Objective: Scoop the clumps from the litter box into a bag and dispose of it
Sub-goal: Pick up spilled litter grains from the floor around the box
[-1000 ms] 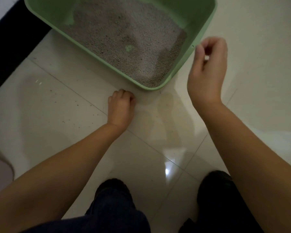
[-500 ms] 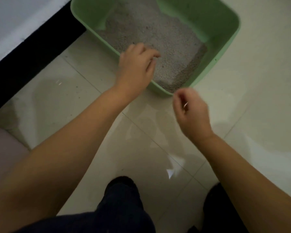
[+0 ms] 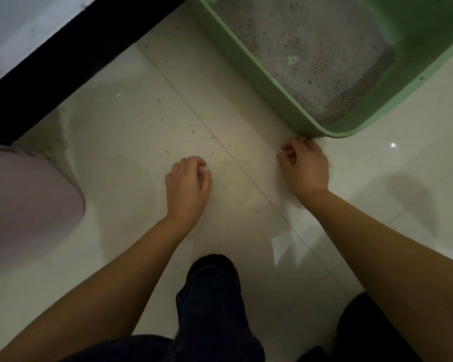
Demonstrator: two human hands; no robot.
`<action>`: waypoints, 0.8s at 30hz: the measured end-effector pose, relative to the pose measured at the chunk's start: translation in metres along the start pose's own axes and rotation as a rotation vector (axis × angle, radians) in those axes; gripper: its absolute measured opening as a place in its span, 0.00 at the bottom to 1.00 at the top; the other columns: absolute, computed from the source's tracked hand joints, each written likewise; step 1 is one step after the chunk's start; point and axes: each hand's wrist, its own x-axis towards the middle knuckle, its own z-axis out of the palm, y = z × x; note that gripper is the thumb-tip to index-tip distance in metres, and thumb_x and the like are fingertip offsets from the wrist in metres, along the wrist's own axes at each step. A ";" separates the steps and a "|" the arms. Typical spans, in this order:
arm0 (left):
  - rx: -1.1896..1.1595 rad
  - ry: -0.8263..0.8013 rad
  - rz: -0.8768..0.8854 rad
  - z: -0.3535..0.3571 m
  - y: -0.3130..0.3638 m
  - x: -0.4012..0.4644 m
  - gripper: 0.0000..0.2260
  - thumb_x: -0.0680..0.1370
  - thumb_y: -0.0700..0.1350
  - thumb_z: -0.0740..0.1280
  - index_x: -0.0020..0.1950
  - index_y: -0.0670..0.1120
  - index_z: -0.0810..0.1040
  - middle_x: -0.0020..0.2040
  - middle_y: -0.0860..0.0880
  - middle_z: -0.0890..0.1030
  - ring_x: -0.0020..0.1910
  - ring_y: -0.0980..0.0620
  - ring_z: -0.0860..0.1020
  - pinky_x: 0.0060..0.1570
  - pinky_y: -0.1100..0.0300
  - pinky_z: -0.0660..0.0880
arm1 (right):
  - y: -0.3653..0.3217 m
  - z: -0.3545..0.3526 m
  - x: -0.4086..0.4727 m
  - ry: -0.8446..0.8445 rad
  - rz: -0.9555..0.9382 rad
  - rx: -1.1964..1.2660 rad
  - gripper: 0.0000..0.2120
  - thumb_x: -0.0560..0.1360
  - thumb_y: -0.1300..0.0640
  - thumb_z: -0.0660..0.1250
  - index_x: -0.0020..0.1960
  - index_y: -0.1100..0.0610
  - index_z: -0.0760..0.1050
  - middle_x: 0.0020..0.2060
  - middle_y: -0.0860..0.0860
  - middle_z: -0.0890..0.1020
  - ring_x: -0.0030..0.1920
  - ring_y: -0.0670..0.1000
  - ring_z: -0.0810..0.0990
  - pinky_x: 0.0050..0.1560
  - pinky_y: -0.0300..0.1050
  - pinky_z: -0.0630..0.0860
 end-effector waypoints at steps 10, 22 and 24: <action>0.137 -0.020 0.076 0.008 0.010 0.036 0.12 0.78 0.44 0.63 0.61 0.44 0.75 0.54 0.45 0.77 0.56 0.45 0.72 0.56 0.54 0.63 | -0.004 0.004 0.006 -0.039 0.001 -0.089 0.09 0.78 0.55 0.61 0.50 0.58 0.76 0.51 0.57 0.78 0.54 0.60 0.73 0.48 0.48 0.64; 0.193 -0.006 0.152 0.001 0.019 0.053 0.08 0.79 0.43 0.60 0.51 0.41 0.77 0.51 0.43 0.77 0.54 0.43 0.72 0.53 0.54 0.62 | -0.006 -0.001 0.000 -0.056 0.056 0.074 0.10 0.74 0.60 0.64 0.55 0.60 0.74 0.53 0.58 0.77 0.52 0.61 0.76 0.54 0.54 0.72; 0.048 0.120 0.208 -0.012 0.043 0.059 0.08 0.78 0.42 0.61 0.48 0.40 0.77 0.48 0.41 0.77 0.51 0.41 0.73 0.50 0.55 0.63 | -0.006 0.001 0.002 -0.056 0.045 0.025 0.09 0.75 0.59 0.63 0.54 0.60 0.75 0.54 0.59 0.76 0.53 0.61 0.74 0.54 0.53 0.71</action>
